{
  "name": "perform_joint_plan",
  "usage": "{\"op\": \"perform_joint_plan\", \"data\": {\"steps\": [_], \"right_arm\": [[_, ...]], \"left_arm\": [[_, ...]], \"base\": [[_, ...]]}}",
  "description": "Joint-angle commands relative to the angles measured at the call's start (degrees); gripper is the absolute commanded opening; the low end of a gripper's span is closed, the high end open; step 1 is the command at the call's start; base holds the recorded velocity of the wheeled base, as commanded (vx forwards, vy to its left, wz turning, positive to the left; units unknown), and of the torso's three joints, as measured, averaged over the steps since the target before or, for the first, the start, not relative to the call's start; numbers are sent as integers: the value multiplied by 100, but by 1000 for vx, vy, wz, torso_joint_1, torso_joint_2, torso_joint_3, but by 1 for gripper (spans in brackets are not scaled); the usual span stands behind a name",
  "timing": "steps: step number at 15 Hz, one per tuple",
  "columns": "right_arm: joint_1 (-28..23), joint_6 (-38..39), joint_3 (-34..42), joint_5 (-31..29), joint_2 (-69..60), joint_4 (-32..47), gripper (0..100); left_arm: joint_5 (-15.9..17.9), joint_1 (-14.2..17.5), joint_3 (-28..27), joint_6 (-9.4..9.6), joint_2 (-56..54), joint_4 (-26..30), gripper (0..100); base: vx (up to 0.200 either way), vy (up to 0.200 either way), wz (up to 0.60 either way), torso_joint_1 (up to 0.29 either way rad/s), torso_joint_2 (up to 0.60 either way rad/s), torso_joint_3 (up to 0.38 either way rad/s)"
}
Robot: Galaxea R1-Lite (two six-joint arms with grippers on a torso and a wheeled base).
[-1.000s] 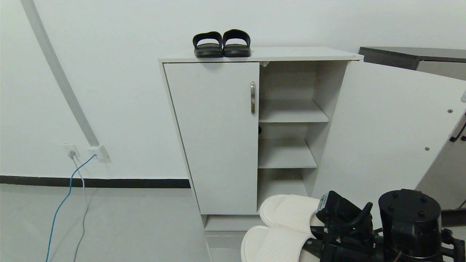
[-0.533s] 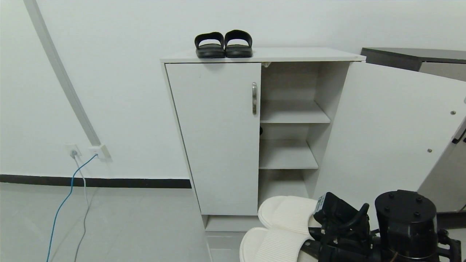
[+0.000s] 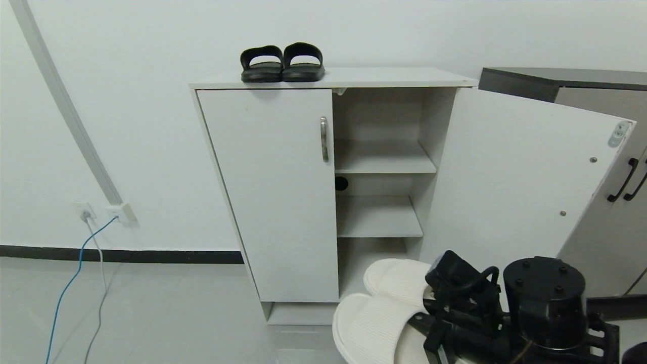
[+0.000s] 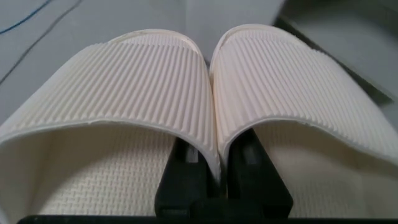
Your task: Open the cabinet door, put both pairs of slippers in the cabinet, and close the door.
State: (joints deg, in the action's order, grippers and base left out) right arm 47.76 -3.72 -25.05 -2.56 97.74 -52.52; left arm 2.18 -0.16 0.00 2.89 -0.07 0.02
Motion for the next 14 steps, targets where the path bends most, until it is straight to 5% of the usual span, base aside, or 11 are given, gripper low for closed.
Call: {"op": "perform_joint_plan", "data": {"steps": [1, 4, 8, 14], "right_arm": [[119, 486, -571, -781, 790, 5, 0], [260, 1277, -1582, -2293, 1906, -189, 0], [93, 1462, -2417, -3558, 2864, -189, 0], [-250, 1479, -2997, -4156, 3515, -303, 0]], "left_arm": [[2, 7, 0, 1, 7, -2, 0], [2, 7, 0, -8, 7, -2, 0], [2, 7, 0, -8, 7, -2, 0], [2, 7, 0, -25, 7, -2, 0]], "base": [[0, 0, 0, 0, 0, 0], [0, 0, 0, 0, 0, 0], [0, 0, 0, 0, 0, 0], [0, 0, 0, 0, 0, 0]]}}
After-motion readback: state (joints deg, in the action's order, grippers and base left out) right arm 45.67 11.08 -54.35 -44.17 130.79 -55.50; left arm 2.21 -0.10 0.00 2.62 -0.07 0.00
